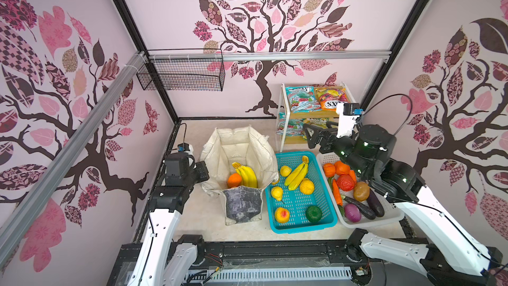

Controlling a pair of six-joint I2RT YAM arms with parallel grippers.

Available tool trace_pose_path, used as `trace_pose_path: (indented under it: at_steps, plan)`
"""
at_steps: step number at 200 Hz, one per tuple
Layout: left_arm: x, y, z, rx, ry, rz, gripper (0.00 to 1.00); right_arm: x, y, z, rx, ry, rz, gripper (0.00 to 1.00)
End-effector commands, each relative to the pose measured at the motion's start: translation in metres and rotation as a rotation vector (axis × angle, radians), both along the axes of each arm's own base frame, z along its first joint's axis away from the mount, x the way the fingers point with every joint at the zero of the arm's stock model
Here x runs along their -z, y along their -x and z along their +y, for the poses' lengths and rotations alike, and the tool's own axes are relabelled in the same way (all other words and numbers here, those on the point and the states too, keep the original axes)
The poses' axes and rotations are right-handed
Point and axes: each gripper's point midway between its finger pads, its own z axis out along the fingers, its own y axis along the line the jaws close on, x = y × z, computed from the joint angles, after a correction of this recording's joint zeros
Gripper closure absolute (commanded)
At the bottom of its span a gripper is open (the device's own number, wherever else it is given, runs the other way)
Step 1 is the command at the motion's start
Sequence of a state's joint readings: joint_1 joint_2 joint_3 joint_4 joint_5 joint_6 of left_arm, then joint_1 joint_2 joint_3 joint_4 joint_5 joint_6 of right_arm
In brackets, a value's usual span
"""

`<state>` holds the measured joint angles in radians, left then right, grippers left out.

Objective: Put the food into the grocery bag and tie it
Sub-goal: 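Move the right gripper toward the FOX'S candy bag on the shelf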

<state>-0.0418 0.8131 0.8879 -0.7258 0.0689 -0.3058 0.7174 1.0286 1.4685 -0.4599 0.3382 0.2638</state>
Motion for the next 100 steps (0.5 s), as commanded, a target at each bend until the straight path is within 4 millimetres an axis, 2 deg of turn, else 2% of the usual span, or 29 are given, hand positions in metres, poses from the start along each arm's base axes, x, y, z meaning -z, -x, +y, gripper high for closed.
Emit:
trace_pose_path:
  at_steps: [1,26,53,73,100]
  plan:
    - [0.003,-0.002,-0.003,0.018,0.001,-0.016,1.00,-0.018,-0.001,-0.033,0.143,0.103,-0.037,0.00]
    - [0.002,-0.002,-0.003,0.020,0.002,-0.017,1.00,-0.031,-0.003,-0.033,0.143,0.120,-0.061,0.00]
    - [0.002,-0.002,-0.005,0.027,0.003,-0.017,1.00,-0.038,-0.012,-0.022,0.108,0.133,-0.062,0.00]
    - [0.003,-0.002,-0.006,0.030,0.005,-0.016,1.00,-0.030,-0.032,-0.013,0.028,0.083,0.011,0.00]
    - [0.002,-0.002,-0.006,0.029,0.003,-0.018,1.00,-0.012,-0.068,-0.024,-0.066,-0.057,0.122,0.00]
